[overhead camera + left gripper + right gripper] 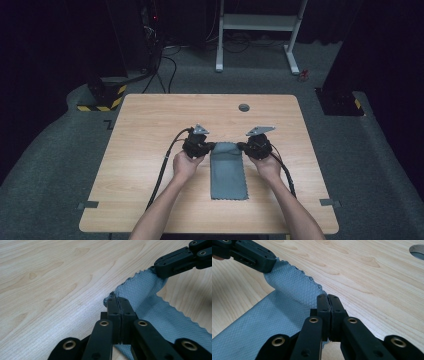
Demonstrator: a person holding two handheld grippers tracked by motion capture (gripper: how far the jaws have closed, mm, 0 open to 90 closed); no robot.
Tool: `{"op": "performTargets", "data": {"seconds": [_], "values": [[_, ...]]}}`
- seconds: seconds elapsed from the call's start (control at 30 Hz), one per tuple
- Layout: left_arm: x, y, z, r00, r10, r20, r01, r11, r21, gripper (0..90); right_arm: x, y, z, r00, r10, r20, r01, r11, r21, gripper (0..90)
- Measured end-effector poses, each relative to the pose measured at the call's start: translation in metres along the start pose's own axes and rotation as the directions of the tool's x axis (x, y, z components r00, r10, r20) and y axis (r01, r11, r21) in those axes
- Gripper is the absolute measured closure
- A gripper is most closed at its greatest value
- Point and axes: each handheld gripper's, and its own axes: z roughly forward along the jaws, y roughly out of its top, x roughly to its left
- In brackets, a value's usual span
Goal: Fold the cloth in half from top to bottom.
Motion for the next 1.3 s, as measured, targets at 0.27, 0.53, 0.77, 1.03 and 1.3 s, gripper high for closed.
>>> {"op": "performTargets", "data": {"seconds": [0.27, 0.53, 0.77, 1.03, 1.3], "values": [[-0.003, -0.002, -0.003, 0.9998, -0.014, 0.016, 0.014, 0.9998, -0.012, 89.1, 0.002, -0.003, -0.005, 0.9999, -0.005, -0.010, 0.005, 1.000, -0.004, 89.2], [-0.001, -0.007, -0.004, 0.9971, -0.053, 0.054, 0.054, 0.9984, -0.019, 89.2, 0.003, -0.007, -0.007, 0.9998, -0.007, -0.021, 0.007, 1.000, -0.008, 89.2], [-0.005, -0.009, -0.005, 0.9976, -0.037, 0.058, 0.038, 0.9990, -0.023, 89.1, 0.003, -0.011, -0.009, 0.9996, -0.007, -0.027, 0.007, 1.000, -0.013, 89.2], [-0.005, -0.016, -0.007, 0.9949, -0.058, 0.082, 0.061, 0.9977, -0.029, 89.2, 0.006, -0.015, -0.012, 0.9992, -0.008, -0.040, 0.007, 1.000, -0.015, 89.2], [-0.009, -0.021, -0.007, 0.9959, -0.038, 0.082, 0.040, 0.9991, -0.017, 89.1, 0.008, -0.018, -0.013, 0.9988, -0.007, -0.048, 0.006, 1.000, -0.016, 89.2]]}}
